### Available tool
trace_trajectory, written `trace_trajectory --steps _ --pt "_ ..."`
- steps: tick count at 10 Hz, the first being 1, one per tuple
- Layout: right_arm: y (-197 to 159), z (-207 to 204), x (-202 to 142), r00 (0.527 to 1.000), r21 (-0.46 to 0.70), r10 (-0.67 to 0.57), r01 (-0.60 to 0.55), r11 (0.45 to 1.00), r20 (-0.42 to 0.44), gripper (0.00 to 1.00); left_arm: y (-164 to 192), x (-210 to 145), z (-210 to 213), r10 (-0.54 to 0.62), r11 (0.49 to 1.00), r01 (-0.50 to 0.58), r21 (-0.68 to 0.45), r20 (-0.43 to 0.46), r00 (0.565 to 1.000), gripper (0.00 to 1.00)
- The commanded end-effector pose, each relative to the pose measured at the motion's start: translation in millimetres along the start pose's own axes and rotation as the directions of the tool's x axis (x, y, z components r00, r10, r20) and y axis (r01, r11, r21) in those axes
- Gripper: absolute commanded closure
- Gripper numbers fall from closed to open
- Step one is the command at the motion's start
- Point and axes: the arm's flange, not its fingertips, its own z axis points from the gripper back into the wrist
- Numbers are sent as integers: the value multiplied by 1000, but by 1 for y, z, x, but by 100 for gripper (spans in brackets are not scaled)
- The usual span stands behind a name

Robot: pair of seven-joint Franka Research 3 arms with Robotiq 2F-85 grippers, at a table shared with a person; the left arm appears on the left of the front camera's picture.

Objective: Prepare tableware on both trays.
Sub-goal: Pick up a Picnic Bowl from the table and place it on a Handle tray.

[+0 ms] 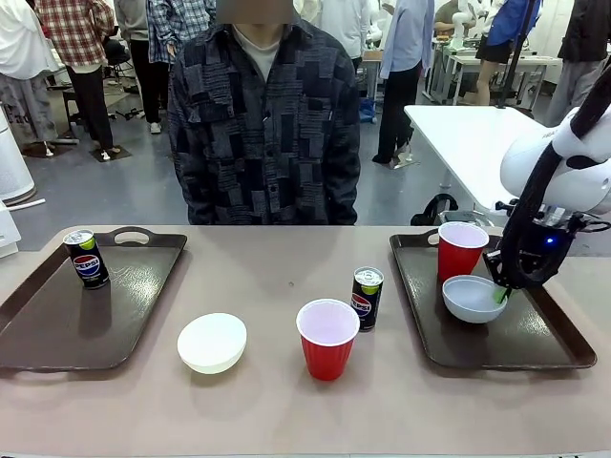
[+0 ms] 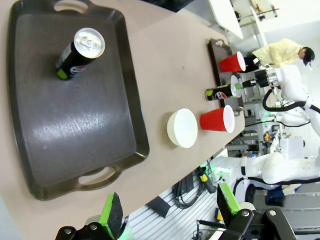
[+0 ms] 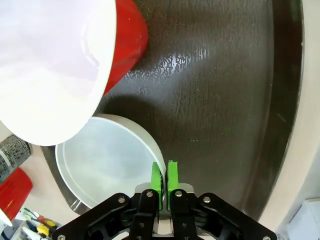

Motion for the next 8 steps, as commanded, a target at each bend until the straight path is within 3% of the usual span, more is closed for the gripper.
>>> trace_trajectory --steps 1,2,4,5,8 --pt "2 6 2 999 -9 21 -21 1000 30 34 0 -1 0 -7 1000 7 -13 6 1000 0" --pt "3 12 -1 999 -10 20 -20 1000 44 0 0 -1 0 -7 1000 7 -13 6 1000 0" --pt "8 31 -14 998 -24 18 -17 1000 61 0 0 -1 0 -7 1000 7 -13 6 1000 0" --pt "13 47 -23 997 -39 20 -17 999 68 54 0 -1 0 -7 1000 7 -13 6 1000 0" --pt "30 94 -51 997 -110 56 -50 993 55 24 0 -1 0 -7 1000 7 -13 6 1000 0"
